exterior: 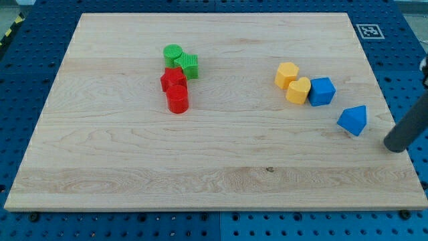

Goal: Touch the bottom side of the blue triangle

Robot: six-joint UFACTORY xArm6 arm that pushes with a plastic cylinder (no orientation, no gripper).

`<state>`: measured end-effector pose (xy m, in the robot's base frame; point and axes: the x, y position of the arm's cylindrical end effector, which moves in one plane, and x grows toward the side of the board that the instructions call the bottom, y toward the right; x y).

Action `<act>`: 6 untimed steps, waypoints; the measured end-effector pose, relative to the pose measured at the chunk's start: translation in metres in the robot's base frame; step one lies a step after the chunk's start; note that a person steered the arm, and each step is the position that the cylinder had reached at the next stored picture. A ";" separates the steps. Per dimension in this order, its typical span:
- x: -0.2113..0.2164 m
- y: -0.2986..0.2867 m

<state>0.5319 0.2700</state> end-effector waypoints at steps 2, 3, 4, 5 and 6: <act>-0.011 -0.048; -0.010 -0.047; -0.007 -0.047; -0.006 -0.047; 0.008 -0.032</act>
